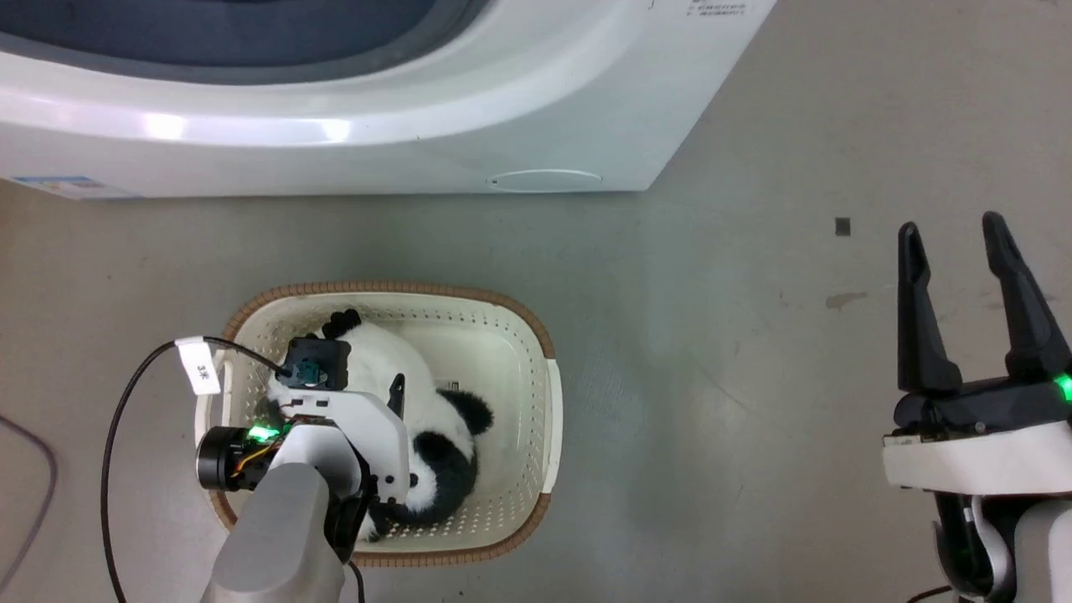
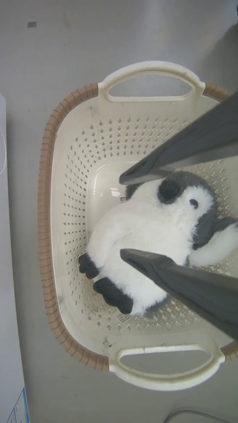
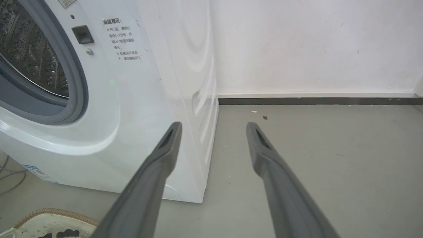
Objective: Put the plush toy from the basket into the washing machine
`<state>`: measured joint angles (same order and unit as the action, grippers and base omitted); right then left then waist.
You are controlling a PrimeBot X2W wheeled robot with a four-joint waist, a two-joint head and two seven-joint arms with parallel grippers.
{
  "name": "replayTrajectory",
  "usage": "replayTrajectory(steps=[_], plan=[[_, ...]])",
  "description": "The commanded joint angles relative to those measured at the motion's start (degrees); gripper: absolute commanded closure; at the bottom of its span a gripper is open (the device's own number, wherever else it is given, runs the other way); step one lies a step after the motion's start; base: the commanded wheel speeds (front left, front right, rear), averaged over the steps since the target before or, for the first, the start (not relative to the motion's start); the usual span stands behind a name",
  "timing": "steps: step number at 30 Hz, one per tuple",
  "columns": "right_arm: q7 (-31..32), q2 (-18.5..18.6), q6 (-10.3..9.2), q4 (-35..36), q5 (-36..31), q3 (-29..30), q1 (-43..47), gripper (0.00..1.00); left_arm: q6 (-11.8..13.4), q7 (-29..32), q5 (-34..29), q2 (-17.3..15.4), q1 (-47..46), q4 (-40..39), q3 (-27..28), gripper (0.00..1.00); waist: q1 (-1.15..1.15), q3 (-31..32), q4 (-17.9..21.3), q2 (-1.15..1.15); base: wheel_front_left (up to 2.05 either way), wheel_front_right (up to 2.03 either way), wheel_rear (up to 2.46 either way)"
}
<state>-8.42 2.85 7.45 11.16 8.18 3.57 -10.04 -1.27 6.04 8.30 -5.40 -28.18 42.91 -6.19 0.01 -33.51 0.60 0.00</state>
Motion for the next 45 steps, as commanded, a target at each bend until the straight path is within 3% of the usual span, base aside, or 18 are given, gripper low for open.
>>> replayTrajectory(steps=[1, 45], plan=[[-0.6, 0.0, 0.02, 0.7, 0.5, 0.3, -1.3, 0.0, -0.3, 0.2, 0.5, -0.4, -1.7, 1.4, -0.2, 0.0, -0.01, -1.1, -0.1, 0.0, 0.0, 0.0, 0.0], [-5.8, 0.0, 0.03, 7.3, 4.0, 2.0, -8.1, 0.0, -1.8, -0.6, 8.1, -1.7, -20.6, 27.3, -6.6, 0.0, -0.01, -21.3, -0.6, 0.0, 0.0, 0.0, 0.0]])
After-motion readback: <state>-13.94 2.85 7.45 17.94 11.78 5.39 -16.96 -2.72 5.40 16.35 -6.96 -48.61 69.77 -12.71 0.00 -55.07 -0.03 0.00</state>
